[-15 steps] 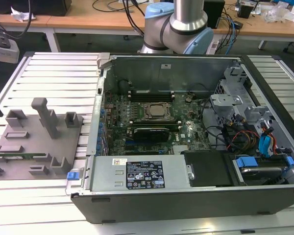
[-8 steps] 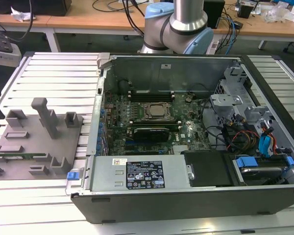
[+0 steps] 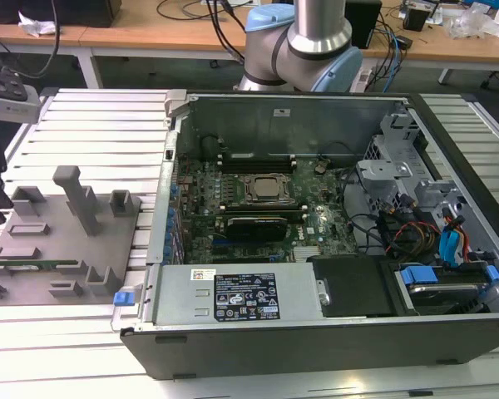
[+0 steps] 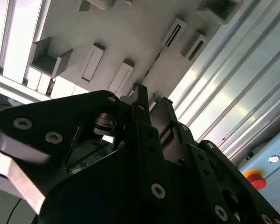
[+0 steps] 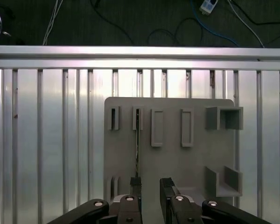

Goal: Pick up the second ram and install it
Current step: 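Pick up the second ram and move it above second insertion slot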

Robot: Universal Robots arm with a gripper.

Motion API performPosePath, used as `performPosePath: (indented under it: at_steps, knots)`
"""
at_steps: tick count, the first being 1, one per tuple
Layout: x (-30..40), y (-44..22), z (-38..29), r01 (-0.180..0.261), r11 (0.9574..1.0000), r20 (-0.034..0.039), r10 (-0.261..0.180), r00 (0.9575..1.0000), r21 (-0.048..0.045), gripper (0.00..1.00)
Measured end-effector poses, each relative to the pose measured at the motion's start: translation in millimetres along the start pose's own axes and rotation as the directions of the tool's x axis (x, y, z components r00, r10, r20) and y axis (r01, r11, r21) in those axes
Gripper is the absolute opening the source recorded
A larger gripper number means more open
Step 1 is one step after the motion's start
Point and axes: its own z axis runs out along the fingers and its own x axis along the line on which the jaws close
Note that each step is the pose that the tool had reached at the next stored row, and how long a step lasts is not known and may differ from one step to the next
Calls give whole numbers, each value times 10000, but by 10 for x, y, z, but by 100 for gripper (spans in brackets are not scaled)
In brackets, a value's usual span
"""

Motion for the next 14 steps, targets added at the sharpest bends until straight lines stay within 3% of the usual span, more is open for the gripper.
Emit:
performPosePath:
  at_steps: [13, 14]
  knots:
    - [4, -4, 163, 0, 10000, 0, 0, 10000, 0, 30]
    - [6, -6, 272, 0, 10000, 0, 0, 10000, 0, 30]
